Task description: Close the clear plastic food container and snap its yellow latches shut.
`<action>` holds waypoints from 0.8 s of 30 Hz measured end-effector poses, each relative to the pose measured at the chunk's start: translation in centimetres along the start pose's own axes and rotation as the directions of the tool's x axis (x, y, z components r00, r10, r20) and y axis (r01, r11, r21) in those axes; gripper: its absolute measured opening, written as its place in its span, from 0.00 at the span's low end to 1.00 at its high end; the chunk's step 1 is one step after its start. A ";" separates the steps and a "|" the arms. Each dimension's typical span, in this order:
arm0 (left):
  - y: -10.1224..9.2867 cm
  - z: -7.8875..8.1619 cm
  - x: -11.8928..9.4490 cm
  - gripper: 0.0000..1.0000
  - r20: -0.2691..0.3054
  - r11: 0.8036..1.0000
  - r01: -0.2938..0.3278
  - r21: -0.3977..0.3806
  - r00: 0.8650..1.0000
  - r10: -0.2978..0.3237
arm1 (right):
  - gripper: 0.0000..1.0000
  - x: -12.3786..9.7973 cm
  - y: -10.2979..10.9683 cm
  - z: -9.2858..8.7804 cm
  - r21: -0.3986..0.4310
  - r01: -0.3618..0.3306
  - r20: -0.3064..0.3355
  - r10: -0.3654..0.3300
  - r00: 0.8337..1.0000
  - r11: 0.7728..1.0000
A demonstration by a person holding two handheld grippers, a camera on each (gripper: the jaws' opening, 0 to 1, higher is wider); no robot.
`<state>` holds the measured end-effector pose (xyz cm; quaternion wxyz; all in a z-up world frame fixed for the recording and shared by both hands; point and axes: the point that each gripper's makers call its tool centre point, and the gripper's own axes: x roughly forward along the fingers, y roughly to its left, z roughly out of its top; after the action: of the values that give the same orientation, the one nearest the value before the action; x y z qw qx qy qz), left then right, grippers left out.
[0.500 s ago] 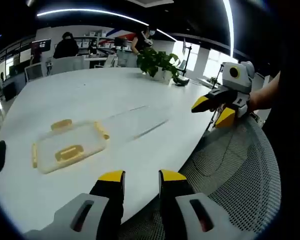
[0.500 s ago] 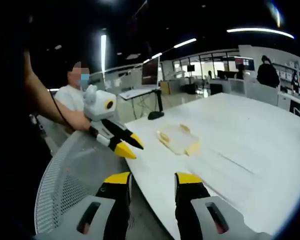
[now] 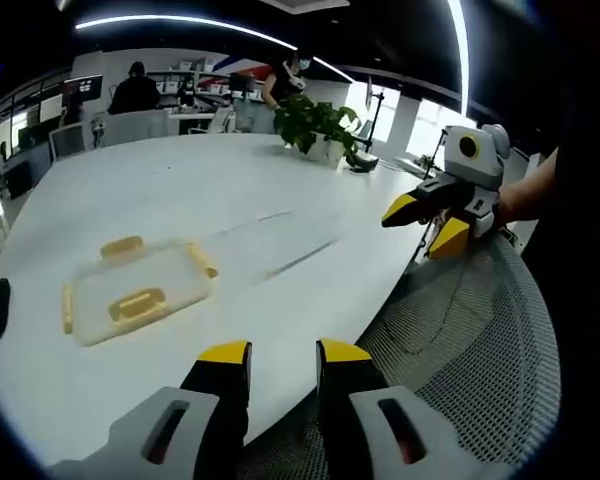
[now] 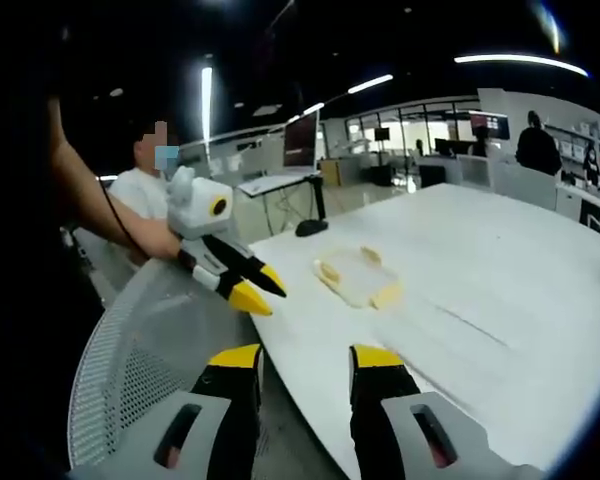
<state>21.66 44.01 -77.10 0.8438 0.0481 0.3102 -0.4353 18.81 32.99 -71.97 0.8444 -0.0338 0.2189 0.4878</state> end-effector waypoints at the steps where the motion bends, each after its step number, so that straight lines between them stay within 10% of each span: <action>1: 0.0 0.0 0.0 0.24 0.000 1.000 0.000 0.001 1.000 0.000 | 0.33 0.0 0.0 0.0 0.000 0.000 0.003 0.000 1.000 1.000; 24: -0.1 0.0 -0.1 0.24 -0.007 1.000 -0.005 0.002 1.000 0.005 | 0.34 -0.3 0.2 0.4 -0.022 -0.005 0.022 0.005 1.000 1.000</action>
<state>21.60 43.98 -77.02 0.8437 0.0511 0.3124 -0.4335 18.68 32.99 -71.46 0.8451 -0.0372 0.2045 0.4926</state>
